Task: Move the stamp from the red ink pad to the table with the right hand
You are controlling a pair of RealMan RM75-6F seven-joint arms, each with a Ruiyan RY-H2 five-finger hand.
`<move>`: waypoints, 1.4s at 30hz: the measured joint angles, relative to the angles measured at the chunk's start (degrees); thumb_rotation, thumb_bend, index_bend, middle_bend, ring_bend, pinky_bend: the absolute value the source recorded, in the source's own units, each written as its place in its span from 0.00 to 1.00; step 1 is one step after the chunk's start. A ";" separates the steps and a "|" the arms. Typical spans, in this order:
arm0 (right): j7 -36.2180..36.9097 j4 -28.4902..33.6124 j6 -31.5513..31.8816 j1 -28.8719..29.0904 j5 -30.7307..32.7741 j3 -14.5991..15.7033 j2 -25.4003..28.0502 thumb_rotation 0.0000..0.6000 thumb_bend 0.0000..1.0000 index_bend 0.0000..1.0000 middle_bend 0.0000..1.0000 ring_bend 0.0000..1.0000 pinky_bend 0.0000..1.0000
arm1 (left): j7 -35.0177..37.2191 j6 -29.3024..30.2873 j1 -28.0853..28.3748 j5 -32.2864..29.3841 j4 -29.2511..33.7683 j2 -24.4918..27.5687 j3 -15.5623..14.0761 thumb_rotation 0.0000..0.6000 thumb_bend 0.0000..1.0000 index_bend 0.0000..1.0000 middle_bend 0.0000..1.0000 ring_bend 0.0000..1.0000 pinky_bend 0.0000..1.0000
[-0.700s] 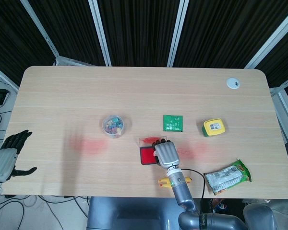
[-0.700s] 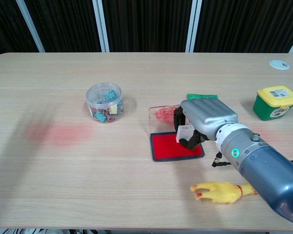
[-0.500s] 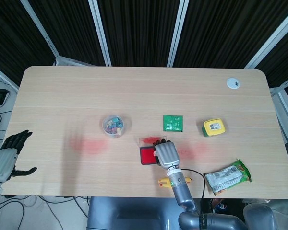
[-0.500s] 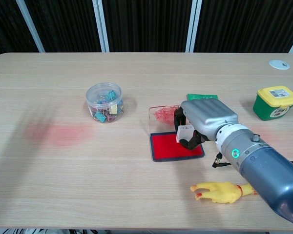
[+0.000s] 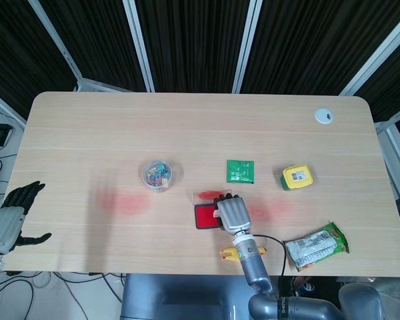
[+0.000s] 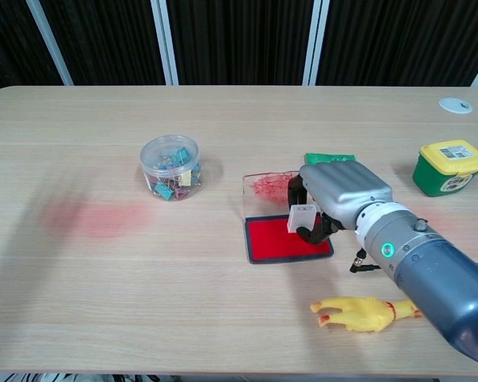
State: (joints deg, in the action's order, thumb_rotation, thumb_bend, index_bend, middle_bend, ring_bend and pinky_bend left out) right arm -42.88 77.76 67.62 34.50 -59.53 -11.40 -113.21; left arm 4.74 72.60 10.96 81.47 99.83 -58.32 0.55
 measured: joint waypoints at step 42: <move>1.40 2.78 2.31 -0.64 -4.34 1.30 3.30 1.00 0.59 0.71 0.60 0.51 0.58 | -0.82 0.08 -0.06 -0.72 0.01 -0.17 0.19 1.00 0.00 0.00 0.00 0.00 0.00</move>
State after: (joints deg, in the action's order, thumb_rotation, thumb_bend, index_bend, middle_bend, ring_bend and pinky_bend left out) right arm -41.48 80.55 69.93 33.86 -63.87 -10.10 -109.91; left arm 3.92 72.67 10.90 80.76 99.84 -58.49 0.74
